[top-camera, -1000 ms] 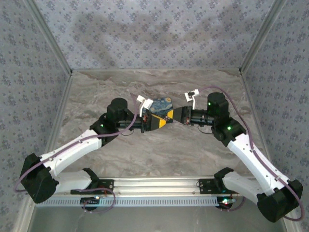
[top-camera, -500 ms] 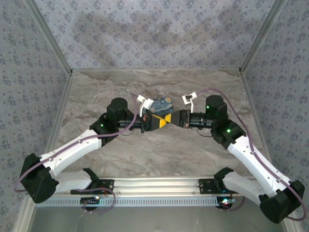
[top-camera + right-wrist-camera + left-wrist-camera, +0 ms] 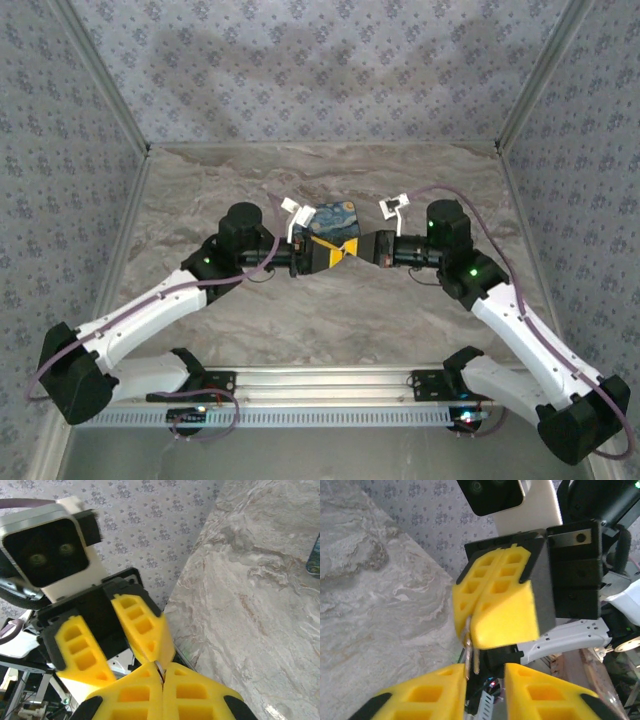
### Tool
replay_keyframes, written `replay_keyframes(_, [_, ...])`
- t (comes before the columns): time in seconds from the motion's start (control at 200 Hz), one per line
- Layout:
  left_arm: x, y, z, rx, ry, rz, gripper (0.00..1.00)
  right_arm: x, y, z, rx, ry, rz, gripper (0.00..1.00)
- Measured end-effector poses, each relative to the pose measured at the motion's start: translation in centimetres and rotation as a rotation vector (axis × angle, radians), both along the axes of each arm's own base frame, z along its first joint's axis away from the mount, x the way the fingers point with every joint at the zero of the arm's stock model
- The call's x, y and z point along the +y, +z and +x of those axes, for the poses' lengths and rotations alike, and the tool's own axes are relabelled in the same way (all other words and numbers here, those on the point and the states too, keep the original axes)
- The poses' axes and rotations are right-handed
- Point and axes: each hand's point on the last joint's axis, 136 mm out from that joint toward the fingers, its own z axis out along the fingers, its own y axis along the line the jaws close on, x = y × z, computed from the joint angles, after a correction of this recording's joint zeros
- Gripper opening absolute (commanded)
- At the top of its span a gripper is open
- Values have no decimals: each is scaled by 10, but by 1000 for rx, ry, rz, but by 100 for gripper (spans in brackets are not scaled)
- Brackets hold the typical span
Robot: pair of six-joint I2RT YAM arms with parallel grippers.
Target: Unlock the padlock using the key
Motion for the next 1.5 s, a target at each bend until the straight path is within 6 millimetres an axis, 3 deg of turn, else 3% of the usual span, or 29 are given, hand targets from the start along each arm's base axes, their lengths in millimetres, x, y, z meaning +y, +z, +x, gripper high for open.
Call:
replay_keyframes(0.235, [9,16,1,-28,19,-39,35,-4,-1,-2,-27,-8,15,0])
replay_keyframes(0.535, [3,12,3,-5,-2,-45,36,-4,15,-4,-86,-6,58,0])
replay_keyframes(0.854, [-3,10,4,10,-18,-54,25,-2,21,-8,-113,11,76,0])
replay_keyframes(1.119, [-5,14,2,16,-33,-72,1,-1,20,-9,-114,16,76,0])
replay_keyframes(1.189, [-5,14,2,18,-34,-72,0,-1,20,-9,-114,16,76,1])
replay_keyframes(1.254, [-5,14,2,18,-35,-72,0,-1,20,-9,-114,16,76,8])
replay_keyframes(1.389, [-5,12,2,14,-35,-58,0,-2,16,-10,-117,18,60,48])
replay_keyframes(1.499, [-5,11,2,6,-39,-19,0,-12,7,-9,-113,-13,16,52])
